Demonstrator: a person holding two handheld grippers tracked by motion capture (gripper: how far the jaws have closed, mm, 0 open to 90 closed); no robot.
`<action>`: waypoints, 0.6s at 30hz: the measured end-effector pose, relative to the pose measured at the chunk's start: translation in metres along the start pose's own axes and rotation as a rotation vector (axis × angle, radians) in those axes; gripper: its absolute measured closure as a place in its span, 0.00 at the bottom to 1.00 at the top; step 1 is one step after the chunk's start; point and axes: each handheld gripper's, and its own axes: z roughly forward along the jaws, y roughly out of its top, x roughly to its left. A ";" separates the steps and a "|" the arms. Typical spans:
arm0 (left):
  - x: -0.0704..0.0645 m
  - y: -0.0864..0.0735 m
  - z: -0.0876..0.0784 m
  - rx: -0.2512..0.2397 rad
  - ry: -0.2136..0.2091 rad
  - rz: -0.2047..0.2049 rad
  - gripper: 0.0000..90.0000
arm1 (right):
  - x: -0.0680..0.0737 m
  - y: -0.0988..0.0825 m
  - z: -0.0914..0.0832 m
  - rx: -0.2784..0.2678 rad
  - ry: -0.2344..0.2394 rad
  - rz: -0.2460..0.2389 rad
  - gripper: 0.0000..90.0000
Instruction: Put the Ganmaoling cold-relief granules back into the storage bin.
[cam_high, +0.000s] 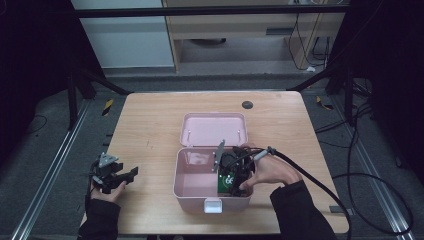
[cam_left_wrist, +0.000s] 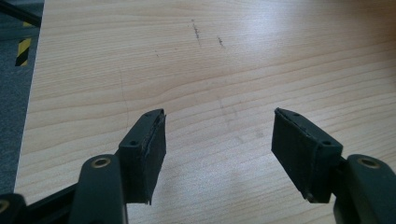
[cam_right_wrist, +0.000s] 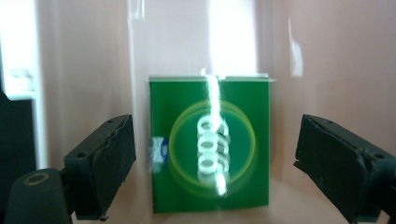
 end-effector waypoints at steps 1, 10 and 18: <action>0.000 0.000 0.000 0.000 -0.001 0.000 0.39 | 0.000 0.000 -0.002 -0.008 -0.004 0.000 0.13; 0.000 0.000 0.000 0.000 -0.001 -0.001 0.39 | 0.001 -0.010 -0.043 -0.115 -0.094 0.038 0.13; 0.000 0.000 0.000 -0.001 -0.007 0.000 0.40 | 0.004 -0.027 -0.082 -0.249 -0.194 0.127 0.17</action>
